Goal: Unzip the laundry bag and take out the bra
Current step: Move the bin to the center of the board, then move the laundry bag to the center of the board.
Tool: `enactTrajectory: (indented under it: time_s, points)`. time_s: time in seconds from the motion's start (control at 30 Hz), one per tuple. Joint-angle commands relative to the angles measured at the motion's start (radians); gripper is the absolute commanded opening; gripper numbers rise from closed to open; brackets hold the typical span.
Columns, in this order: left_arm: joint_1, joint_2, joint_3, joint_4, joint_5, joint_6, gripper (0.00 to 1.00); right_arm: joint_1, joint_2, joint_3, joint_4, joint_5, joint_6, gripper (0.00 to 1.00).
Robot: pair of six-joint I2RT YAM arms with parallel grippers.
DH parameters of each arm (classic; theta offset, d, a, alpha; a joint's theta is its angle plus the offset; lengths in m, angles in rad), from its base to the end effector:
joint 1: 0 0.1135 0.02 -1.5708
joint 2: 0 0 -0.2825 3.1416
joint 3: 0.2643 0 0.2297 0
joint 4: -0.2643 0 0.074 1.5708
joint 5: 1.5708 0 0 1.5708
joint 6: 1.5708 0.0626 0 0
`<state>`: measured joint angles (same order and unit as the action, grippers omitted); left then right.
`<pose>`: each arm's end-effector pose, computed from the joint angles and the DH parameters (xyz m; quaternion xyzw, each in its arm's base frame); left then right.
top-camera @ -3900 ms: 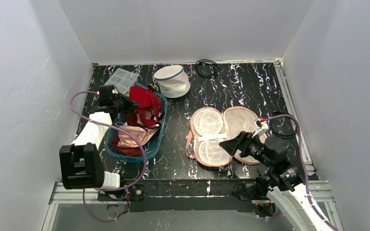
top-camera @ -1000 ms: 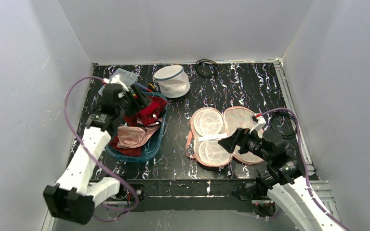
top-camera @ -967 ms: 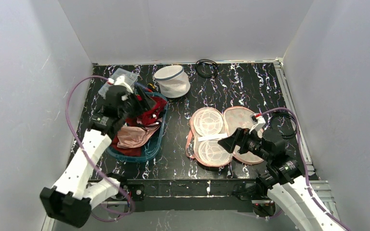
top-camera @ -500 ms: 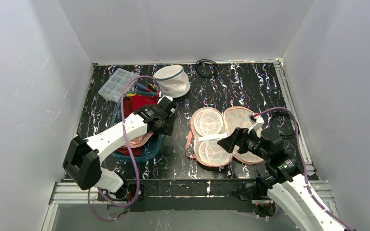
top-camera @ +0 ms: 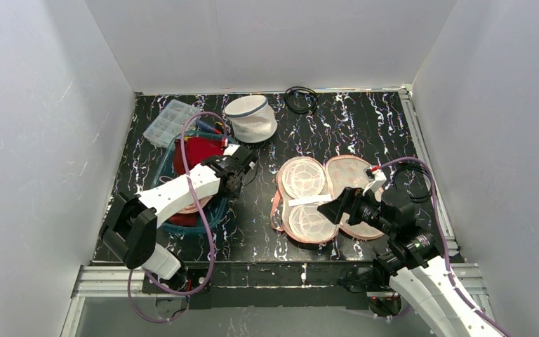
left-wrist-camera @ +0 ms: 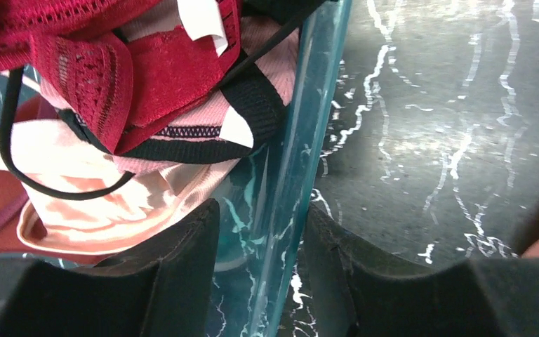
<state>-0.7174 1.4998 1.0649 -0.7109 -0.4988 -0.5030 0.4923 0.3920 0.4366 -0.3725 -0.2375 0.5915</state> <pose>0.2303 -0.1612 0.2388 0.0496 0.9474 0.0806 0.3058 0.0859 0.0628 0.2478 -0.0289 0.8097 0.3807 0.4456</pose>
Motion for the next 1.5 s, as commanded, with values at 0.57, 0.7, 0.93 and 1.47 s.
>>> enactTrajectory:
  time_s: [0.57,0.7,0.93,1.47]
  points:
    - [-0.054,-0.348,-0.063,0.002,0.241,-0.175,0.62,0.003,0.042,0.041,-0.07,0.232,0.027,0.99]
    - [-0.175,-0.377,-0.102,0.144,0.32,-0.305,0.65,0.004,0.053,0.029,-0.058,0.22,0.029,0.99]
    - [-0.305,-0.24,-0.288,0.544,0.359,-0.616,0.68,0.004,0.026,-0.007,-0.046,0.196,0.064,0.98]
    - [-0.312,0.095,-0.225,0.615,0.283,-0.764,0.5,0.004,-0.048,-0.066,-0.061,0.152,0.145,0.97]
